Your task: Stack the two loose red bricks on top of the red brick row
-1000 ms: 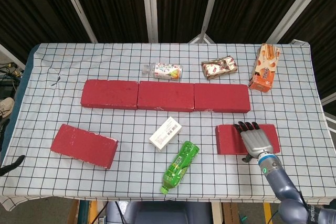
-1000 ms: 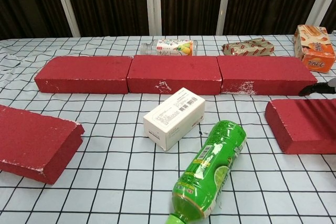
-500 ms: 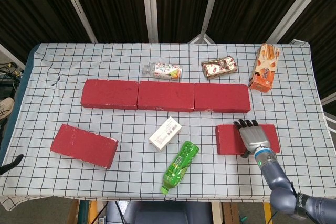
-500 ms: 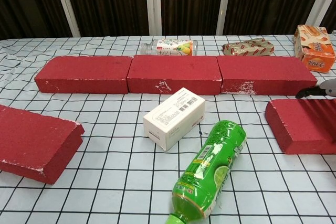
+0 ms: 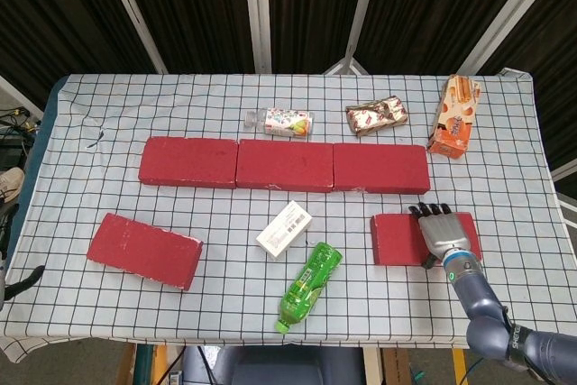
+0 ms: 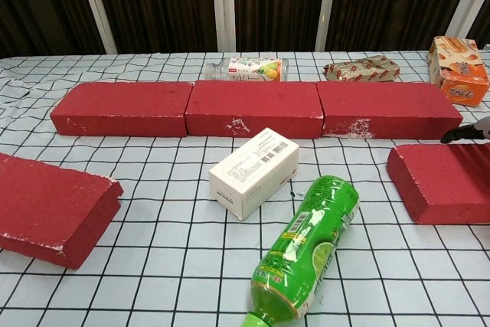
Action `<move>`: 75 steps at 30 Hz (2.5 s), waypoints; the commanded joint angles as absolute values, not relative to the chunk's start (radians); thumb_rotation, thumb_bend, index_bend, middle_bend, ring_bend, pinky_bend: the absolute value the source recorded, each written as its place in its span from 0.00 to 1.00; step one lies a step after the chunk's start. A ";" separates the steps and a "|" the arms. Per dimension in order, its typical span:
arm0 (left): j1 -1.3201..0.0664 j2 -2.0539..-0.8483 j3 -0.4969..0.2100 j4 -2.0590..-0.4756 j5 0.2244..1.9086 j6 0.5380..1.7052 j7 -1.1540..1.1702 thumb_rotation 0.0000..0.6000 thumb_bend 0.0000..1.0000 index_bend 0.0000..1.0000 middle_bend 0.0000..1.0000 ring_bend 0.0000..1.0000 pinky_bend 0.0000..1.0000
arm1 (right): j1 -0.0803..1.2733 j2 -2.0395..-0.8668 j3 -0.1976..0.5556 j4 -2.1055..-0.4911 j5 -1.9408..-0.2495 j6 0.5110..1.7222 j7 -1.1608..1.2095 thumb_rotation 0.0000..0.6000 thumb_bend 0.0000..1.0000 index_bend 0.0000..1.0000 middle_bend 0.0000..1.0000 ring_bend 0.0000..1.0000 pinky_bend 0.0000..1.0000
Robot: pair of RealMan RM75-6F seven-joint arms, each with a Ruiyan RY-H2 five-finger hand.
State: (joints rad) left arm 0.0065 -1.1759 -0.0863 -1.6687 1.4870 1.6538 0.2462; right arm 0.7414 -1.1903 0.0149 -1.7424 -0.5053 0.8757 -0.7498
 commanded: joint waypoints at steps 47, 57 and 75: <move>-0.007 -1.172 -0.105 -1.676 1.427 1.609 0.245 1.00 0.13 0.09 0.00 0.00 0.10 | 1.195 -1.017 0.114 -1.959 -0.025 1.065 -1.071 1.00 0.27 0.38 0.29 0.20 0.00; -0.024 -1.177 -0.121 -1.666 1.396 1.585 0.249 1.00 0.13 0.09 0.00 0.00 0.10 | 1.480 -1.213 0.280 -1.670 0.483 1.081 -1.288 1.00 0.32 0.38 0.29 0.21 0.00; -0.047 -1.185 -0.150 -1.646 1.312 1.538 0.265 1.00 0.13 0.09 0.00 0.00 0.10 | 1.517 -1.486 0.371 -1.240 0.608 0.996 -1.405 1.00 0.33 0.38 0.29 0.21 0.00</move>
State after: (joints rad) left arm -0.0467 -1.1849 -0.1498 -1.6464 1.3121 1.5375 0.2642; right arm 1.5144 -1.4739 0.3646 -1.2529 0.6087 1.0008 -1.3938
